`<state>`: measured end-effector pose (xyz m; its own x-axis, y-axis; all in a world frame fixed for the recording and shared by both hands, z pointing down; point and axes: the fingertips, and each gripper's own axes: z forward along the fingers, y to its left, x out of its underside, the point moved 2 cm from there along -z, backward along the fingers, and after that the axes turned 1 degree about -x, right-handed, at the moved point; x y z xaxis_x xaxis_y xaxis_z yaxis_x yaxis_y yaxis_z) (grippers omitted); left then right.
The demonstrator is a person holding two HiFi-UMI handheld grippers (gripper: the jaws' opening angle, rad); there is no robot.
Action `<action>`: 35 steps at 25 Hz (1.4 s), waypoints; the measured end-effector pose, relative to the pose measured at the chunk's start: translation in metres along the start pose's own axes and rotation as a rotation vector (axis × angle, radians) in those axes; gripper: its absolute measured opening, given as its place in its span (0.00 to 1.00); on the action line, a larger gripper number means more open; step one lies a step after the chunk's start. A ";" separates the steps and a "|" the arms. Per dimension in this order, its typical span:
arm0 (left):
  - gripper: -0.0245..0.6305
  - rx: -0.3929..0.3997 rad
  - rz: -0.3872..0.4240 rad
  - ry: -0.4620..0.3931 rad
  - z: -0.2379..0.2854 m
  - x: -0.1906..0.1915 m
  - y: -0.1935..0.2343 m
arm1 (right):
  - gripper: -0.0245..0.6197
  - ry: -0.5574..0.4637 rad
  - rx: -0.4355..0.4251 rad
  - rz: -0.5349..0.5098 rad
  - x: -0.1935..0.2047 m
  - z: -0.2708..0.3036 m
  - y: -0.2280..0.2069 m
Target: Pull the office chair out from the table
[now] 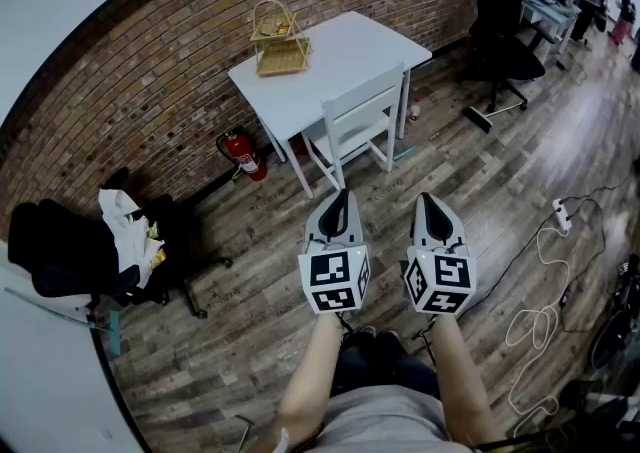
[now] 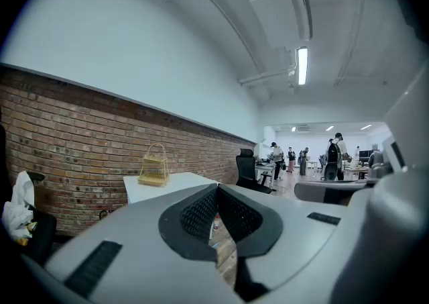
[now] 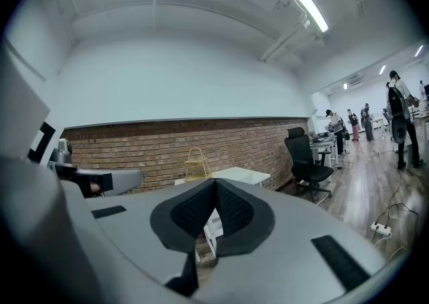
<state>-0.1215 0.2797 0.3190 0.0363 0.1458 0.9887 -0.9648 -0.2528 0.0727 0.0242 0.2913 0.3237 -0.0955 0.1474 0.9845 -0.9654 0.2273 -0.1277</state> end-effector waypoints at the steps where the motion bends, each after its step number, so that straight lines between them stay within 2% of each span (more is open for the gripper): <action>1: 0.05 -0.001 -0.001 0.000 0.001 0.000 0.000 | 0.06 0.000 -0.001 0.001 0.000 0.001 0.000; 22: 0.06 -0.001 0.007 0.007 0.014 0.002 -0.003 | 0.06 -0.002 -0.003 0.012 0.002 0.012 -0.008; 35: 0.05 -0.023 -0.006 0.016 0.021 0.013 -0.023 | 0.06 0.015 -0.057 0.027 0.009 0.011 -0.035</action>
<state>-0.0928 0.2672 0.3327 0.0387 0.1623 0.9860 -0.9702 -0.2300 0.0759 0.0544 0.2739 0.3386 -0.1174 0.1690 0.9786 -0.9470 0.2777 -0.1615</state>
